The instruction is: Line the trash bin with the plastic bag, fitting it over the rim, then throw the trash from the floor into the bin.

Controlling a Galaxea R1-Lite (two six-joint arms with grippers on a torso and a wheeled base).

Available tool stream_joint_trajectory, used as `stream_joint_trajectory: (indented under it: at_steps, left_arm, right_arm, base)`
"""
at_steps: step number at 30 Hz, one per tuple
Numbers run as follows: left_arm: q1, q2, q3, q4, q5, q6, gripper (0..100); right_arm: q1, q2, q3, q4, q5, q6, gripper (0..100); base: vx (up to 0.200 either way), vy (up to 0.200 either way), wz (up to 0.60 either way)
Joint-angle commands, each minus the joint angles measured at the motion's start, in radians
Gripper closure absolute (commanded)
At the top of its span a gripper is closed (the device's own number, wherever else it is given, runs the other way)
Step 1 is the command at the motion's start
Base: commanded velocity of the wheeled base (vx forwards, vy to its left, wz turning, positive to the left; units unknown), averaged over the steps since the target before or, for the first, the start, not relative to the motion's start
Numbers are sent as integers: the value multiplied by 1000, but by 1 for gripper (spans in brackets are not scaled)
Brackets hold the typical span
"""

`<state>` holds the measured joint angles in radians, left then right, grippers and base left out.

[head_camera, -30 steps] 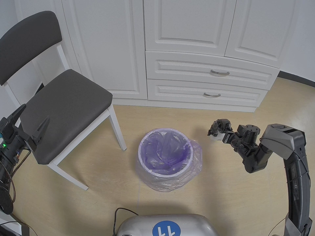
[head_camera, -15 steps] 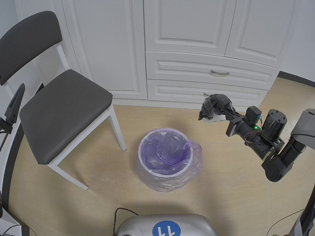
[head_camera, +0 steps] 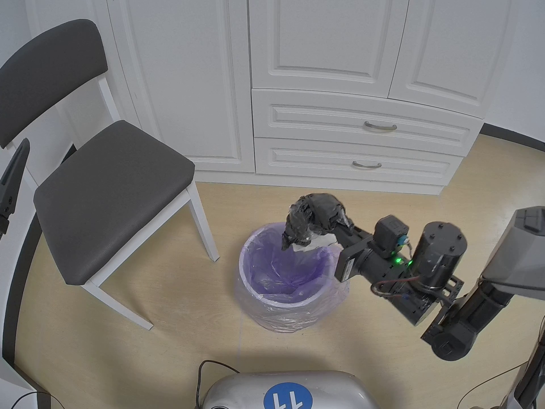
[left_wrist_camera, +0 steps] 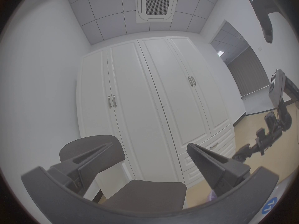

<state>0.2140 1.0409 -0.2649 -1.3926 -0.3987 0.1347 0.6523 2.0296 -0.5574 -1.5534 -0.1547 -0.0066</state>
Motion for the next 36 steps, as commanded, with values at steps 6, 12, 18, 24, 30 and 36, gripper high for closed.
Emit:
stream_joint_trajectory:
  at_steps: [6,12,18,24,30,36]
  left_arm:
    - [1,-33,-4,4,-2,0,0]
    - [1,-38,-5,4,-2,0,0]
    - [1,-38,-5,4,-5,0,0]
    - [-1,-36,-11,4,-9,2,0]
    - [-8,-33,-13,4,-9,6,0]
    - [-10,-30,-10,3,-12,11,0]
  right_arm:
    - [69,219,-107,-17,-103,27,100]
    - [67,365,-188,-17,-121,82,100]
    - [67,460,-297,-17,-125,154,100]
    - [44,552,-414,-17,-126,240,100]
    - [12,595,-452,-17,-121,250,100]
    - [-10,640,-476,-17,-112,249,100]
  base:
    - [0,0,0]
    - [0,0,0]
    - [0,0,0]
    - [0,0,0]
    - [0,0,0]
    - [0,0,0]
